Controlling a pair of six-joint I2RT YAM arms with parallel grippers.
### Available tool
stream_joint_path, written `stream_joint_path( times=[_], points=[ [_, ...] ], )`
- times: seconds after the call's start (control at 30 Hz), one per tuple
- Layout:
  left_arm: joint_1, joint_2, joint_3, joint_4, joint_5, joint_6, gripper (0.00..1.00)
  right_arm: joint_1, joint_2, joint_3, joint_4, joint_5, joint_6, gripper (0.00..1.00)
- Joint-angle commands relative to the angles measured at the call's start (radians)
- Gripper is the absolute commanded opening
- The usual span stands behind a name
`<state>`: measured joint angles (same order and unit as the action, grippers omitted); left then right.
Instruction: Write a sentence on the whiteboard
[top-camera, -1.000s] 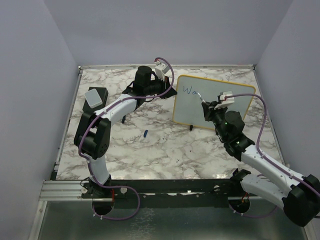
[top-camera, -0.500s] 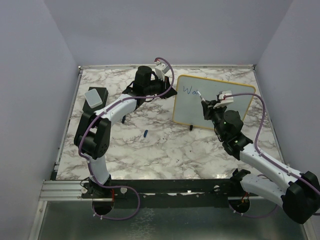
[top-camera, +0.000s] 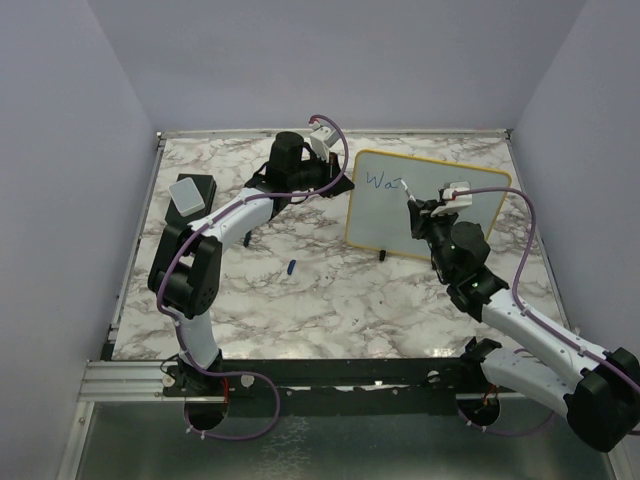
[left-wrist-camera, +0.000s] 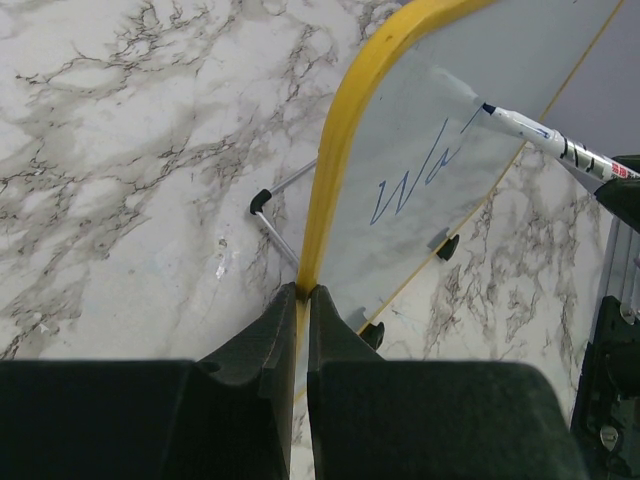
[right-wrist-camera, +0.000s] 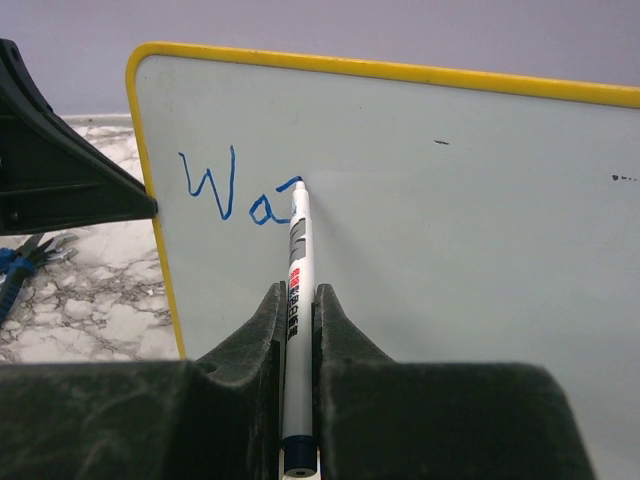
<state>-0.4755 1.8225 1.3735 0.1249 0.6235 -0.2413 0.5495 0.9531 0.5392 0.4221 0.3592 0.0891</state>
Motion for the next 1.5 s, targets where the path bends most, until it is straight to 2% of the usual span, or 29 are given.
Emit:
stream_joint_path(
  times=[0.0,0.57,1.47],
  points=[
    [-0.006,-0.037,0.018,-0.012,0.027,0.012,0.07,-0.003,-0.009,-0.012,-0.033,0.024,0.021,0.01],
    [-0.006,-0.037,0.019,-0.012,0.027,0.012,0.06,-0.004,0.001,-0.068,-0.065,-0.017,0.080,0.01],
    [-0.006,-0.038,0.018,-0.012,0.028,0.013,0.06,-0.004,-0.011,-0.016,0.036,0.057,0.012,0.01]
  ],
)
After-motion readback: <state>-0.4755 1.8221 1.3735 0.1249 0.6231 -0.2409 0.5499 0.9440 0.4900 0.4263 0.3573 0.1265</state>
